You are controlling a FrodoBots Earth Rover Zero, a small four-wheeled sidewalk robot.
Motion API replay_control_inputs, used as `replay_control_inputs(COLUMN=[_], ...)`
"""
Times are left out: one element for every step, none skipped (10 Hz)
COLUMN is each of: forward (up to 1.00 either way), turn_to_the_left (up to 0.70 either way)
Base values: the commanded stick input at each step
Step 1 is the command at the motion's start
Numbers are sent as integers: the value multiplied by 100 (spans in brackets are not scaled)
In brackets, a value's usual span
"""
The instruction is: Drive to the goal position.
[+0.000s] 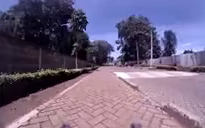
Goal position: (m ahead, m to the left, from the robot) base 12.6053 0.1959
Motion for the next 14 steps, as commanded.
replay_control_inputs(forward=[70,70,70,70,70,70,70,70,70,70,70,70,70,70], turn_to_the_left=[-30,-32,-24,-15,-7,0,0,0,0,0,0,0,0,0])
